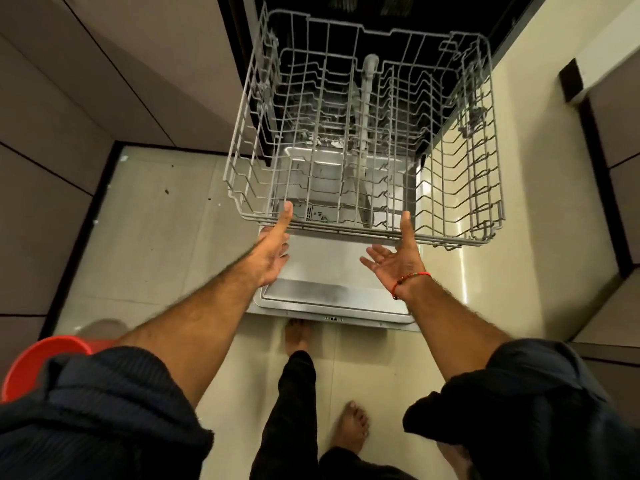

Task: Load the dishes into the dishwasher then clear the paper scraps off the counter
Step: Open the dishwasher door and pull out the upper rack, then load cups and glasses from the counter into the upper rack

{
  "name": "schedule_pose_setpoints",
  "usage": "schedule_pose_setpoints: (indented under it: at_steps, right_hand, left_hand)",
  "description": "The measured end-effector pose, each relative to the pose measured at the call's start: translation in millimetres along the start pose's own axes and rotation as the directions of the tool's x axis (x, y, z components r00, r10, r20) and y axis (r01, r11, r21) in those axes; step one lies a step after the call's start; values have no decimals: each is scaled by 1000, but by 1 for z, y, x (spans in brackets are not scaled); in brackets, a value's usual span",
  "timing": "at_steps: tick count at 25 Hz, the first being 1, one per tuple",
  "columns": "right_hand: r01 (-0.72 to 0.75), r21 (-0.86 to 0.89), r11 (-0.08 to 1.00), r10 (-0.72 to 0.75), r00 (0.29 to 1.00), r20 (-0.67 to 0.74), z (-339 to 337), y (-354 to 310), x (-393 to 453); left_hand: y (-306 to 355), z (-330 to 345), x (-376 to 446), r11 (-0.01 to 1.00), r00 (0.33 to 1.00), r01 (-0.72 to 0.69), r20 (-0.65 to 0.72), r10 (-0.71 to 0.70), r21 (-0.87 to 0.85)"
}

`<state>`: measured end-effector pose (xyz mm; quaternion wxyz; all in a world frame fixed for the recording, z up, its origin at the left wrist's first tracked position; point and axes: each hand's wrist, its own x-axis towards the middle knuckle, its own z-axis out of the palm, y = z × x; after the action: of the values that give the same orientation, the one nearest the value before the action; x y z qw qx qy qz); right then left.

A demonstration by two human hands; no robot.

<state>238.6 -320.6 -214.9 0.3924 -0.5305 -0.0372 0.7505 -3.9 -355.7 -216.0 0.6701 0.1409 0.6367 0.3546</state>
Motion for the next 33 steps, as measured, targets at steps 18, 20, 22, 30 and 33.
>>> schedule_pose_setpoints:
  at_steps: [18,20,22,30,33]
  right_hand:
    - [403,-712,574,-149,907,394,263,-1,-210]
    - [449,-719,531,-173,888,427,325,14,-201]
    - [481,-732,482,-181,872,454,390,33,-191]
    - [720,-679,145,-232,691,684,599,62,-176]
    - [771,-637,-14,-264,612,746,642,52,-155]
  left_hand:
    - [166,-174,-269,713,748,-407,-240,619,571]
    - [203,-231,-273,687,695,-431,-270,666,586]
    - [236,-289,-276,665,649,-445,-297,701,600]
    - [351,-425,-271,565,545,-468,-281,790,680]
    - [384,-437,-251,545,523,-485,-273,807,683]
